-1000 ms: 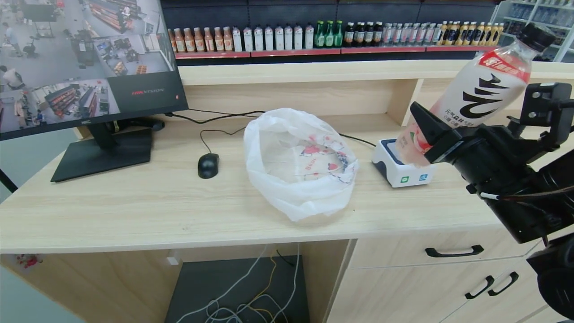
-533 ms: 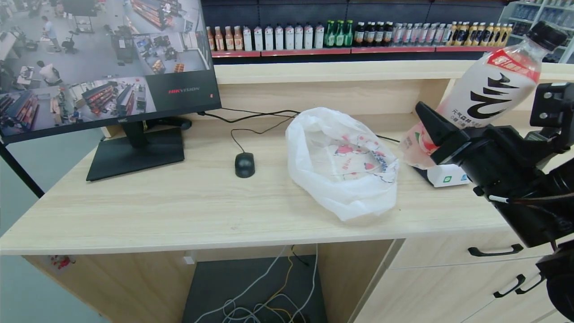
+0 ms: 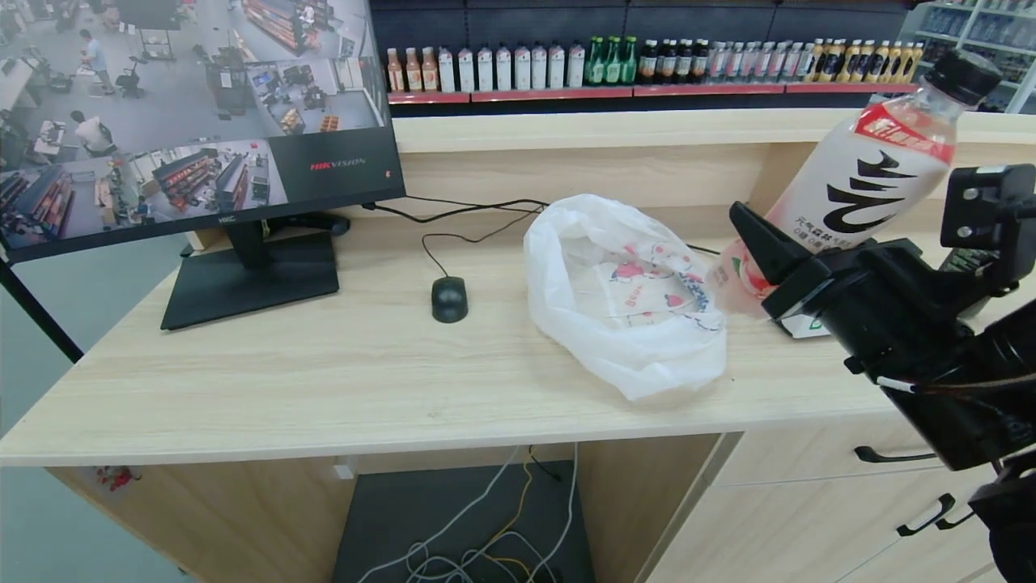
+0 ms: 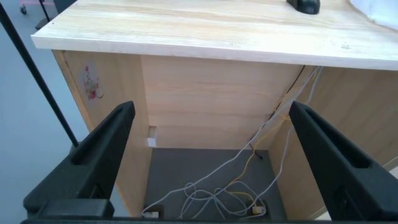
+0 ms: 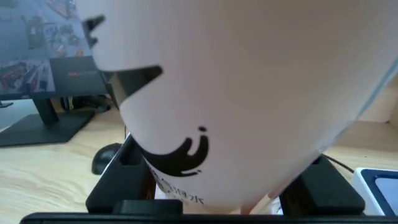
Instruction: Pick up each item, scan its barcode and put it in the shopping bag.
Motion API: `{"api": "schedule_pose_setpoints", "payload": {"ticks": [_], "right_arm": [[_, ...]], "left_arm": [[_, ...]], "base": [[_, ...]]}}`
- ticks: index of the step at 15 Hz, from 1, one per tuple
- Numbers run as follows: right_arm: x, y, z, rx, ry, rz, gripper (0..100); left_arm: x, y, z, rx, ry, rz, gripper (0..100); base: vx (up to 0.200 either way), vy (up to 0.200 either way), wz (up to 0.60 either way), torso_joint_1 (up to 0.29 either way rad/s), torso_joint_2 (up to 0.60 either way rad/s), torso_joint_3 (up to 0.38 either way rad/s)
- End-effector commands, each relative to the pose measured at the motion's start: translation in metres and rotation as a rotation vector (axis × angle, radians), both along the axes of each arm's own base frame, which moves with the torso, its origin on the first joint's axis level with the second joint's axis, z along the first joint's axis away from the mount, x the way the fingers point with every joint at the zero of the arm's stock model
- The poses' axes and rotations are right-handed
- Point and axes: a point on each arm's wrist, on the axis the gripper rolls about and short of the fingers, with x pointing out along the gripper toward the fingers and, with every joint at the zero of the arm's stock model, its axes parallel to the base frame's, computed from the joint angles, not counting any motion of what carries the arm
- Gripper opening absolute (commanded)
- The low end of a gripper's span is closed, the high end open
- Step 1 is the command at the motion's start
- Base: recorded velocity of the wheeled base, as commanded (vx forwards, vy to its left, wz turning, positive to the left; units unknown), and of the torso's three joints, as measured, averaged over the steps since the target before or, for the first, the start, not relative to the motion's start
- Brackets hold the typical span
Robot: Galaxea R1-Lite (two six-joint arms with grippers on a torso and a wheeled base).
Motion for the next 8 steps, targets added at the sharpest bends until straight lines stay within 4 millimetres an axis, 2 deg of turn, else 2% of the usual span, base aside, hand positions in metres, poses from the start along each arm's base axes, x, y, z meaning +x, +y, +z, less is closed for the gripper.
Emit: {"api": "schedule_pose_setpoints", "payload": {"ticks": [1, 4, 8], "right_arm": [[0.005, 0.012, -0.006, -0.022, 0.014, 0.030, 0], [0.014, 0.024, -0.004, -0.044, 0.033, 0.047, 0], [0.041, 0.043, 0.003, -0.112, 0.098, 0.045, 0]], "left_arm": [[0.000, 0.000, 0.000, 0.000, 0.000, 0.000, 100], [0.000, 0.000, 0.000, 0.000, 0.000, 0.000, 100], [0.000, 0.000, 0.000, -0.002, 0.000, 0.000, 100]], "base": [[0.000, 0.000, 0.00, 0.000, 0.00, 0.000], [0.000, 0.000, 0.00, 0.000, 0.00, 0.000], [0.000, 0.000, 0.00, 0.000, 0.00, 0.000]]}}
